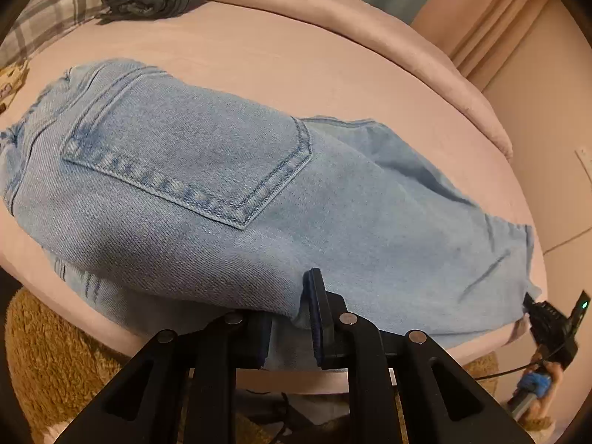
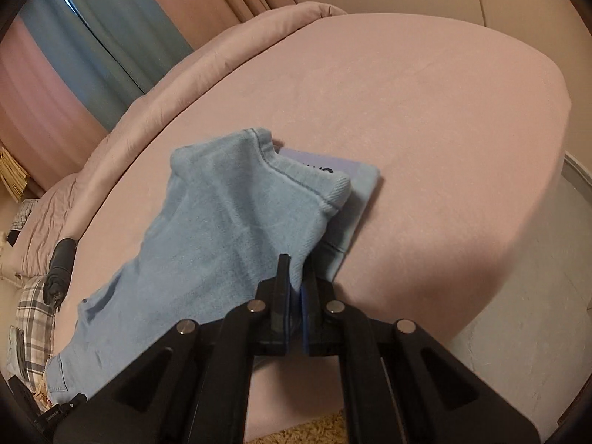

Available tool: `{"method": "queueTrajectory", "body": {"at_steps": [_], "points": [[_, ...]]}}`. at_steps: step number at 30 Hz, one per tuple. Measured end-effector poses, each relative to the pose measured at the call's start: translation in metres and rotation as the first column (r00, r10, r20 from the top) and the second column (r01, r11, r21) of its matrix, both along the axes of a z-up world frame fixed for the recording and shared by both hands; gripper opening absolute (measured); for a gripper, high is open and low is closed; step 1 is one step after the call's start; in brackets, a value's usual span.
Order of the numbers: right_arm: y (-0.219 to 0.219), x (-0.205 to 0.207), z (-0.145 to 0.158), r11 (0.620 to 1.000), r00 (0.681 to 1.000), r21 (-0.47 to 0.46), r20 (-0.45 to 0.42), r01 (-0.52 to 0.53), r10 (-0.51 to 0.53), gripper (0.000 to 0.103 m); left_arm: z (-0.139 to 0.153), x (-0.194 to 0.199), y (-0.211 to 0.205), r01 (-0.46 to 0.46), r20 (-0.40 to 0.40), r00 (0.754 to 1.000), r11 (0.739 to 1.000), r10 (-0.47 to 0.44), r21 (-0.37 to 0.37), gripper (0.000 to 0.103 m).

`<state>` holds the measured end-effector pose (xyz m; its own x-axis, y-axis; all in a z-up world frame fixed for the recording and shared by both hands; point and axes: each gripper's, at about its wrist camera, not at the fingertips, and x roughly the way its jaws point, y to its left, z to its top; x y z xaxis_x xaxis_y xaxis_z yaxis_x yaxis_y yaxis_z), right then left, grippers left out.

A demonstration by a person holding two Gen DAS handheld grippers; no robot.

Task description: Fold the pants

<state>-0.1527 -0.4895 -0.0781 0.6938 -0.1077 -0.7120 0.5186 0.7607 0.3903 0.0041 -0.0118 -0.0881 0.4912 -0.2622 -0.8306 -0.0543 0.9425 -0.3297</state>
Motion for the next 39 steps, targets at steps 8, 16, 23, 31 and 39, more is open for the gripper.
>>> {"method": "queueTrajectory", "body": {"at_steps": [8,16,23,31,39], "points": [[-0.002,0.012,0.041,0.986,0.993,-0.166,-0.12,-0.02,0.0,0.062,-0.004,0.001,-0.01,0.003,0.003,1.0,0.999,-0.003,0.042,0.015],[-0.06,0.079,0.029,0.986,0.952,-0.033,-0.269,-0.163,0.148,0.035,-0.006,0.002,-0.013,0.003,0.004,1.0,0.999,-0.003,0.043,0.016],[-0.067,0.082,0.01,0.959,0.925,0.042,-0.255,-0.28,0.281,0.044,-0.008,0.006,-0.016,0.009,0.002,1.0,0.998,-0.01,0.058,0.016],[-0.055,0.054,0.039,0.984,0.972,-0.039,-0.17,-0.173,0.164,0.009,-0.005,0.005,-0.02,0.028,-0.003,1.0,0.998,-0.027,0.053,0.018],[-0.042,0.024,0.026,0.983,0.98,-0.173,-0.195,-0.062,0.028,0.011,-0.005,0.006,-0.024,0.043,-0.003,0.999,0.998,-0.043,0.05,0.024]]}}
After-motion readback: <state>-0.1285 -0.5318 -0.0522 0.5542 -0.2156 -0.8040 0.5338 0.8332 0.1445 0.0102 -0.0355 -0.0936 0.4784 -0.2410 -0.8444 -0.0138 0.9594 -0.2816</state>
